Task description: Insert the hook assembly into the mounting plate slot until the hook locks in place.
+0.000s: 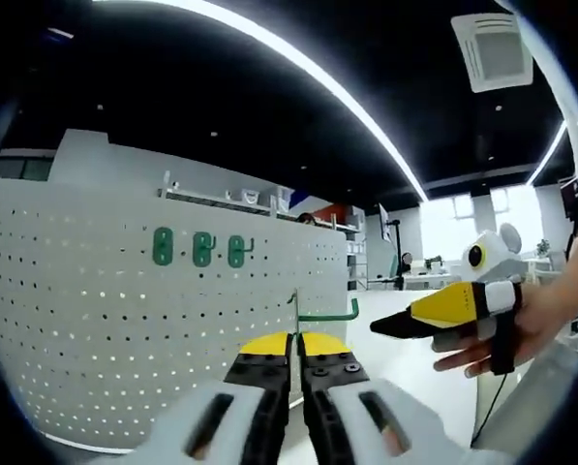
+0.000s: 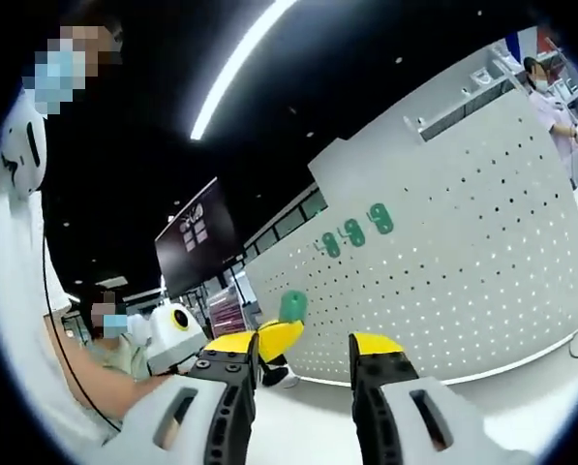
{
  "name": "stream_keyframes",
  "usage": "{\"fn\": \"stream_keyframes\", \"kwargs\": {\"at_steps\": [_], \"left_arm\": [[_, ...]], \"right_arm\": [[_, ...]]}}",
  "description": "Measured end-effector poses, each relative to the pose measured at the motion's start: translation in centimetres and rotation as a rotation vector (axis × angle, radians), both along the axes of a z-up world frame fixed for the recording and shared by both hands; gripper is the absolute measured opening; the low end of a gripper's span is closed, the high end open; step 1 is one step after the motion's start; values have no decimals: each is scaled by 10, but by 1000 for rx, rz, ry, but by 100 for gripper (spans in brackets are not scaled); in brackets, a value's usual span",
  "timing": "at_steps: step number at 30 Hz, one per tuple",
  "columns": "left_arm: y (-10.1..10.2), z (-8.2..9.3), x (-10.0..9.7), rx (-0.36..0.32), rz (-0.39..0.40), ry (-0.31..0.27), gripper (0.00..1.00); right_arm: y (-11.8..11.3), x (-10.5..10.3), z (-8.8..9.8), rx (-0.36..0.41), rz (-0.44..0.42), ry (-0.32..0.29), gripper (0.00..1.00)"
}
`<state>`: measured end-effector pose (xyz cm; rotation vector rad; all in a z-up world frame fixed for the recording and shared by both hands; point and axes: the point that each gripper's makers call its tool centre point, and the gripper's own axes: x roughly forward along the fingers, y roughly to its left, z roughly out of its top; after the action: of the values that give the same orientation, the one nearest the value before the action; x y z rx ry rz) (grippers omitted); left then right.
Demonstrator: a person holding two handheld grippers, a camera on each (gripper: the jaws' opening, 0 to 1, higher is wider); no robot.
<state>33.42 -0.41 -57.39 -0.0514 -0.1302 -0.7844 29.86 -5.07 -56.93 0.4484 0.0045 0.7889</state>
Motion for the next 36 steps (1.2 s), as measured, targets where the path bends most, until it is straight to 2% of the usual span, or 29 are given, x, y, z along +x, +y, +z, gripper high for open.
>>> {"fn": "stream_keyframes", "kwargs": {"at_steps": [2,8,18,36], "left_arm": [[-2,0,0,-17,-6,14,2],[-6,1,-2,-8,-16,9,2],[-2,5,0,-11,-3,5,2],[-4,8,-2,-18,-7,-1,2]], "right_arm": [[3,2,2,3,1,-3,34],[11,11,8,14,14,-15,30],[24,22,15,35,27,-25,23],[38,28,19,27,36,-38,10]]}}
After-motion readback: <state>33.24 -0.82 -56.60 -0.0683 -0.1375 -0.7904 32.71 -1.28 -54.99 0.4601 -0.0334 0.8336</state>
